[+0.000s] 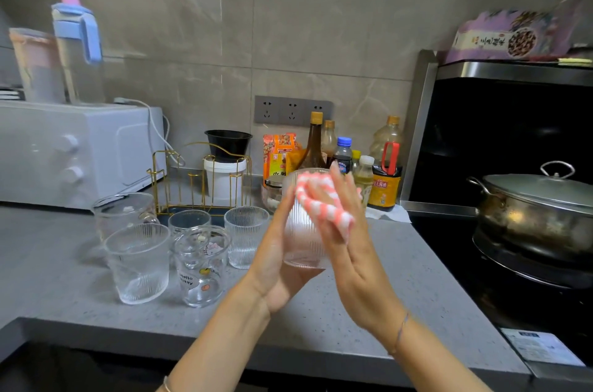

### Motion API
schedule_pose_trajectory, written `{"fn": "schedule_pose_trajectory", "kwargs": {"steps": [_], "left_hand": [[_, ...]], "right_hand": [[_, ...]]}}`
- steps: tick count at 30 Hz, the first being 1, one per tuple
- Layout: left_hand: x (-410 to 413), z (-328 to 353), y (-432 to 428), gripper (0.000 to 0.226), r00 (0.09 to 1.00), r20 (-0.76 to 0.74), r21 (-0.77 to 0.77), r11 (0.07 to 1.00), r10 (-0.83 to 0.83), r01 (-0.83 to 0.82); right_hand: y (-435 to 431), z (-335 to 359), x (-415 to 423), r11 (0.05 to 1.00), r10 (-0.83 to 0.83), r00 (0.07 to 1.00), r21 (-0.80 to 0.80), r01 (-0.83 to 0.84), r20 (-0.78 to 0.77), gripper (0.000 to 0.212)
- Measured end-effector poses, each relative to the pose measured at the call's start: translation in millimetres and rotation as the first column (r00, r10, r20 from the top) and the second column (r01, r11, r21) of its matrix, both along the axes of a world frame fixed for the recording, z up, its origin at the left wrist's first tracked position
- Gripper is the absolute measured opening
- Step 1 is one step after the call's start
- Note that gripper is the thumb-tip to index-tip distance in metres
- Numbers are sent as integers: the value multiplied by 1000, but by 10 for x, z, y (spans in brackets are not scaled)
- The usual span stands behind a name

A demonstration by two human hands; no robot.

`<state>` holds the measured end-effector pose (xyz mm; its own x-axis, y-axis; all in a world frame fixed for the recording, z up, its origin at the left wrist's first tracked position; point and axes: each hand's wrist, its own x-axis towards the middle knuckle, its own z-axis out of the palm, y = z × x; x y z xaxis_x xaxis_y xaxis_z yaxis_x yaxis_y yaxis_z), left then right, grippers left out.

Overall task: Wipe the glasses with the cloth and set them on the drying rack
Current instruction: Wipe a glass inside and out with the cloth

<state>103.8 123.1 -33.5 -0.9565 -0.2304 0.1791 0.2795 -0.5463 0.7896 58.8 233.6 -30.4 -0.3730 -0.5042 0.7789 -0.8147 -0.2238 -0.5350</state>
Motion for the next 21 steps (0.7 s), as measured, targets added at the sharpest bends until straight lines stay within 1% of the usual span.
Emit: {"fn": "schedule_pose_trajectory", "kwargs": {"steps": [2,3,7,10,12,13,15,17,19,21], "left_hand": [[0,49,-7,67,1000,-20,48,999,-8,9],[-6,63,-15,72,1000,-18,60,998,-21,22],[-12,68,-17,82,997,-1,28,996,-80,80],[1,111,2,76,994,2,44,994,-105,105],[7,137,8,68,996,-3,48,995,-87,87],[3,136,16,65,996,0,43,995,-85,85],[-12,99,28,66,995,22,48,995,-92,91],[-30,46,28,71,995,33,66,993,-99,96],[-40,8,34,72,997,27,63,995,-73,71],[-22,0,48,72,999,20,35,999,-33,32]], "right_hand": [[15,-141,29,1000,-3,1000,30,4,-22,58],[31,-198,42,999,-2,999,47,4,-33,59],[91,-289,94,999,18,990,44,-12,-138,42],[88,-205,93,1000,-8,989,28,12,-149,41],[69,-103,45,999,-42,994,-10,41,-104,44],[55,-20,8,998,-50,998,-28,49,-44,47],[33,156,-84,998,-38,994,-46,43,102,56],[0,271,-176,998,-20,979,-54,32,202,59],[-33,269,-172,998,-9,972,-64,25,236,61],[-41,169,-88,997,-27,981,-67,41,193,58]]}}
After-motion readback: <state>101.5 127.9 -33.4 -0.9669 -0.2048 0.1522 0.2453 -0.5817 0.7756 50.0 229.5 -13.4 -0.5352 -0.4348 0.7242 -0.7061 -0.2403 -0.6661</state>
